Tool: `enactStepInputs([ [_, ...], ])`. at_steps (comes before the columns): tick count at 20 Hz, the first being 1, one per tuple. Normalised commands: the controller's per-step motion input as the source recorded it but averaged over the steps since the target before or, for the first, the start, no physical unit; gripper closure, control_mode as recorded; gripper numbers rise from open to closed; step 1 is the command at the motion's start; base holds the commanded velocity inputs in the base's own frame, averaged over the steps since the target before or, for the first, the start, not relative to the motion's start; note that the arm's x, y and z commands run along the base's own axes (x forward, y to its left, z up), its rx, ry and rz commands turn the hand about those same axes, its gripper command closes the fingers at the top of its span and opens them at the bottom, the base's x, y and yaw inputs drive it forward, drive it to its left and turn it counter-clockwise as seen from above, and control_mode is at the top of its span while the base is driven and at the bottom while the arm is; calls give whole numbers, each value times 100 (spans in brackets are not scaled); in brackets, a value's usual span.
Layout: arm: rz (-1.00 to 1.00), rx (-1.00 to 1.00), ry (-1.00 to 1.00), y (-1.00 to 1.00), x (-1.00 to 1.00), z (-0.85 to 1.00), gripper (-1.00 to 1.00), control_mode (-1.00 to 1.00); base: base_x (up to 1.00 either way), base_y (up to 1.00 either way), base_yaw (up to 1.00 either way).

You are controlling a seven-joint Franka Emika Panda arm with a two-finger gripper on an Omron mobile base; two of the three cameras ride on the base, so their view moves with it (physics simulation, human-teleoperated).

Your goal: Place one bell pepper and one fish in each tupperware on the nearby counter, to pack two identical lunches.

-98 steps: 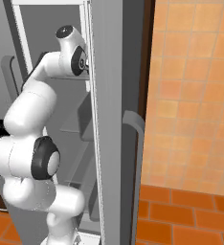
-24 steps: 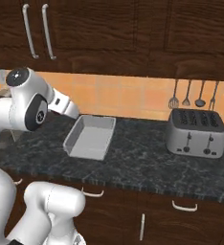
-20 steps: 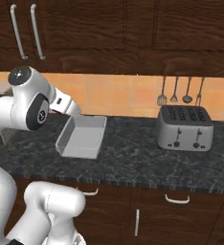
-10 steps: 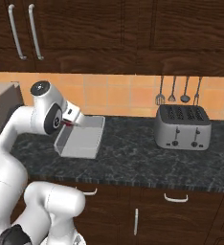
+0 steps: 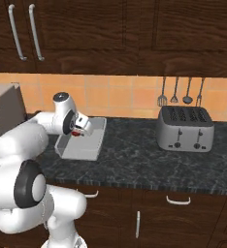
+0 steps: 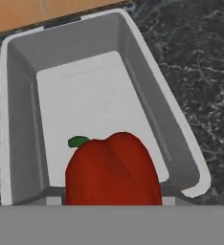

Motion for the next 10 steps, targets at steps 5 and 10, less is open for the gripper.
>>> enactStepInputs([
  [5,2,0,14,34,88,-55,100,-100,0,0,0],
  [10,1,0,1,14,21,-59,100,-100,0,0,0],
])
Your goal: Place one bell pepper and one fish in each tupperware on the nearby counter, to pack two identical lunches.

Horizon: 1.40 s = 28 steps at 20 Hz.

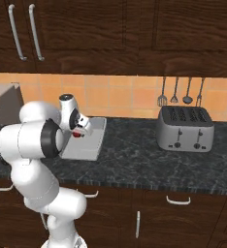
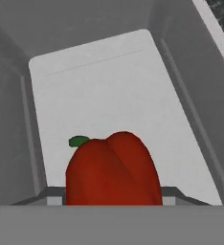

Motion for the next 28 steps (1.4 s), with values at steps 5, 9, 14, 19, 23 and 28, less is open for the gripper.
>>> enactStepInputs([
  [5,0,0,0,13,18,-53,100,-100,0,0,0],
  [9,0,0,0,24,31,-36,100,-100,0,0,0],
  [14,-2,0,-5,-3,12,0,-100,-100,0,0,0],
  [19,-1,0,-10,-4,2,9,-100,-100,0,0,0],
  [23,0,0,-14,-15,-27,54,-100,-100,0,0,0],
  [28,0,2,-19,-24,-92,98,-100,-100,0,0,0],
])
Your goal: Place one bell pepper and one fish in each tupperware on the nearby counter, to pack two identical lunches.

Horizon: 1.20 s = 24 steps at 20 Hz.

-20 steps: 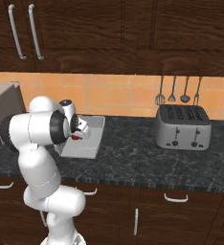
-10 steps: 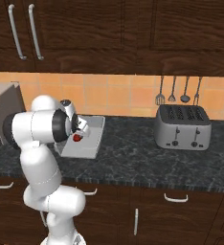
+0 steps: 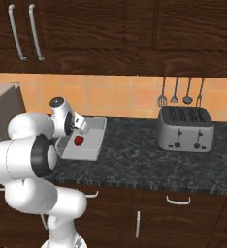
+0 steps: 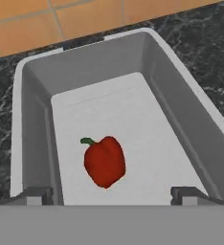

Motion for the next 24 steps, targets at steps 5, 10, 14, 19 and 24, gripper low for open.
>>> enactStepInputs([
  [5,4,6,-24,-38,-100,100,-100,-100,0,0,0],
  [10,11,3,-22,-34,-100,100,-100,-100,0,0,0],
  [14,16,0,-8,-9,-100,80,-100,-100,0,0,0],
  [19,9,0,0,0,-100,70,-100,-100,0,0,0],
  [24,0,0,6,0,-100,58,-100,-100,0,0,0],
])
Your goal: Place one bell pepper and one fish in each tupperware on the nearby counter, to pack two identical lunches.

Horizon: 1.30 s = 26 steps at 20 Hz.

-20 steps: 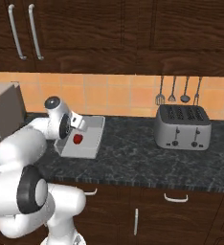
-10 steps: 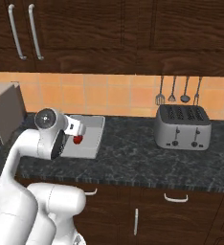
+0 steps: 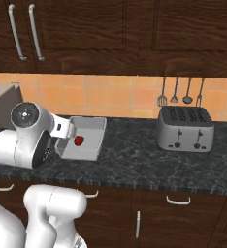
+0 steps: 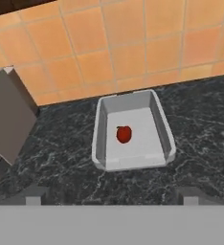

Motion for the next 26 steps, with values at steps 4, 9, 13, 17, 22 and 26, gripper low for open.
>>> enactStepInputs([
  [4,0,-5,1,0,-100,4,-100,-100,0,0,0],
  [9,0,-5,0,0,-60,-12,-100,100,-40,0,0],
  [13,0,0,0,0,0,0,-100,100,-95,-57,-7],
  [17,0,0,0,0,0,0,-100,100,-19,-100,-39],
  [22,0,0,0,0,0,0,-100,100,8,-100,-54],
  [26,0,0,0,0,0,0,-100,100,28,-100,-62],
])
